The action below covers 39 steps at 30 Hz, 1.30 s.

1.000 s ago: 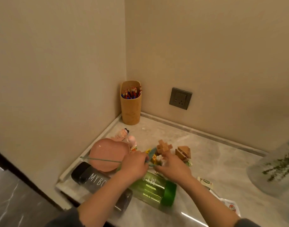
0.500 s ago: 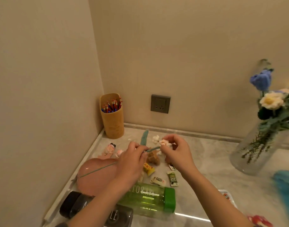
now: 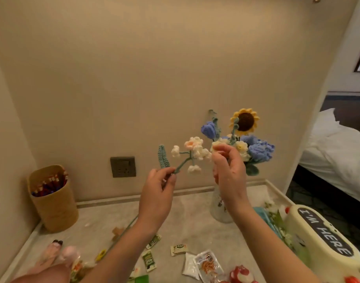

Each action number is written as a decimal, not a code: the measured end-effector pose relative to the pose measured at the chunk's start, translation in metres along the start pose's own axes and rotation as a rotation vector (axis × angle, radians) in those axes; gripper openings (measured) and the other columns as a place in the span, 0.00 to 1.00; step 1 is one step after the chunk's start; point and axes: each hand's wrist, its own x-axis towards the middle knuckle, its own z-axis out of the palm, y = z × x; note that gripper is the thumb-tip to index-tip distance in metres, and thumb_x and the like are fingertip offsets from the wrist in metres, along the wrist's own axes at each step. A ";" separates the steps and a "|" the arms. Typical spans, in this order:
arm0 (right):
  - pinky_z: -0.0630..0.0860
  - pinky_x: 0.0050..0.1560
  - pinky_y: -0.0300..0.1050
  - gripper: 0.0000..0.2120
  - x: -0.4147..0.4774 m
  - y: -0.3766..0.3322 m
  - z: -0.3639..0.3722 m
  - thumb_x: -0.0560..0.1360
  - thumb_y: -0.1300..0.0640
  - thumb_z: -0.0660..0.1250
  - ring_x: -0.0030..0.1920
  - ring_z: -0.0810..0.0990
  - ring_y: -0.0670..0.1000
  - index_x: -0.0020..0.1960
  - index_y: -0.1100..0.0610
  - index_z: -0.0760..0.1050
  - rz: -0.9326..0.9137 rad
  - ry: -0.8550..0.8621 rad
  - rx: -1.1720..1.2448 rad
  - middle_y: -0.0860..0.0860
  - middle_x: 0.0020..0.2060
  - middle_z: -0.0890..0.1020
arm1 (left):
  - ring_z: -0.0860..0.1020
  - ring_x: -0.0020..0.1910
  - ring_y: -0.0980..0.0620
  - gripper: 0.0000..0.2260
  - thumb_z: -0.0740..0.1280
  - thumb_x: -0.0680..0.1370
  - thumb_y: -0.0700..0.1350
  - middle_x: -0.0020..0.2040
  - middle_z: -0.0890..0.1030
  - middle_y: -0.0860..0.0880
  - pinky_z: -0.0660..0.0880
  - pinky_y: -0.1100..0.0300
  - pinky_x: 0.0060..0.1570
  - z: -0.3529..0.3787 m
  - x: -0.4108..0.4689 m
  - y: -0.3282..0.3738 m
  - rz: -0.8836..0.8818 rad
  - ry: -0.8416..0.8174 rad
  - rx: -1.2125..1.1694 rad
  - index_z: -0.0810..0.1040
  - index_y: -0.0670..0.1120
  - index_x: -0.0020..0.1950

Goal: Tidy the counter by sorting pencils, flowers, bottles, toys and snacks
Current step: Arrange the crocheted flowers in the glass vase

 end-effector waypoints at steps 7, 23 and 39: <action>0.74 0.26 0.40 0.07 0.003 0.002 -0.073 0.74 0.62 0.69 0.33 0.82 0.46 0.45 0.51 0.81 0.177 -0.342 -0.283 0.49 0.34 0.84 | 0.82 0.44 0.62 0.10 0.70 0.76 0.39 0.44 0.85 0.56 0.76 0.70 0.42 0.083 0.007 0.071 -0.111 -0.106 -0.622 0.83 0.55 0.47; 0.82 0.41 0.51 0.10 0.080 -0.024 -0.173 0.75 0.56 0.71 0.39 0.85 0.47 0.41 0.42 0.80 -0.176 -0.009 -0.370 0.45 0.37 0.86 | 0.78 0.35 0.50 0.12 0.63 0.75 0.51 0.33 0.81 0.51 0.77 0.47 0.43 0.173 0.011 0.068 -0.173 -0.260 -0.096 0.82 0.52 0.36; 0.80 0.40 0.55 0.03 0.111 -0.017 -0.158 0.76 0.56 0.71 0.38 0.81 0.44 0.47 0.51 0.83 -0.411 0.043 -0.311 0.44 0.37 0.84 | 0.71 0.65 0.54 0.19 0.52 0.82 0.41 0.65 0.75 0.53 0.69 0.50 0.67 0.192 0.031 0.051 -0.243 -0.272 -0.044 0.75 0.53 0.68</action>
